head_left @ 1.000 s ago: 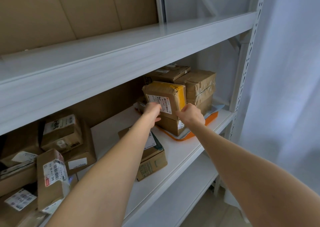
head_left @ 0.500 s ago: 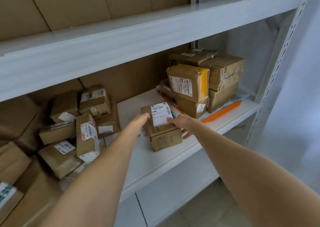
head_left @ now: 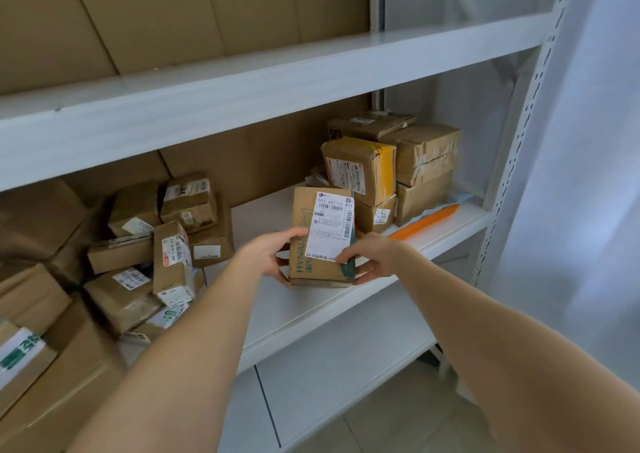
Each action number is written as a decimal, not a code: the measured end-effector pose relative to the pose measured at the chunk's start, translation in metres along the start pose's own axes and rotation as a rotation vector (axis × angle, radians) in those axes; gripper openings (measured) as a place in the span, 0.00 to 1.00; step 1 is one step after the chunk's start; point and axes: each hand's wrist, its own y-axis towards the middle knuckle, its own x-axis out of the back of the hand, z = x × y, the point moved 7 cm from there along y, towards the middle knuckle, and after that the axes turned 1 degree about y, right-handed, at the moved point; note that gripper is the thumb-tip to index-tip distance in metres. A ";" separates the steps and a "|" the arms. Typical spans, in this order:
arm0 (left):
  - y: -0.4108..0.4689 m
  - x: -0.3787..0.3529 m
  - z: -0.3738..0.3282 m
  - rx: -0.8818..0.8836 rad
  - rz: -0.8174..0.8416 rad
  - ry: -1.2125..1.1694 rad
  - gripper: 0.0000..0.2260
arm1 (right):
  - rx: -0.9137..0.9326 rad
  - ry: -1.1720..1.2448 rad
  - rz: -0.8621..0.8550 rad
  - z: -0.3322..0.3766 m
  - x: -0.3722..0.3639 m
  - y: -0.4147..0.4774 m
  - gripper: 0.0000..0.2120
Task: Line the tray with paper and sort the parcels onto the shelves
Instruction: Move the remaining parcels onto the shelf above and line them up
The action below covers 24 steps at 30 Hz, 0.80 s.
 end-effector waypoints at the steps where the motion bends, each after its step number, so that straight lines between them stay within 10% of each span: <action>1: -0.007 -0.006 -0.003 -0.011 0.013 0.009 0.14 | 0.011 0.002 0.000 0.000 0.005 -0.007 0.22; 13: -0.065 -0.084 -0.046 -0.172 0.104 0.129 0.25 | 0.039 0.017 -0.038 -0.005 0.077 -0.100 0.27; 24: -0.130 -0.182 -0.134 -0.468 0.195 0.145 0.15 | 0.306 0.357 -0.281 0.028 0.158 -0.196 0.12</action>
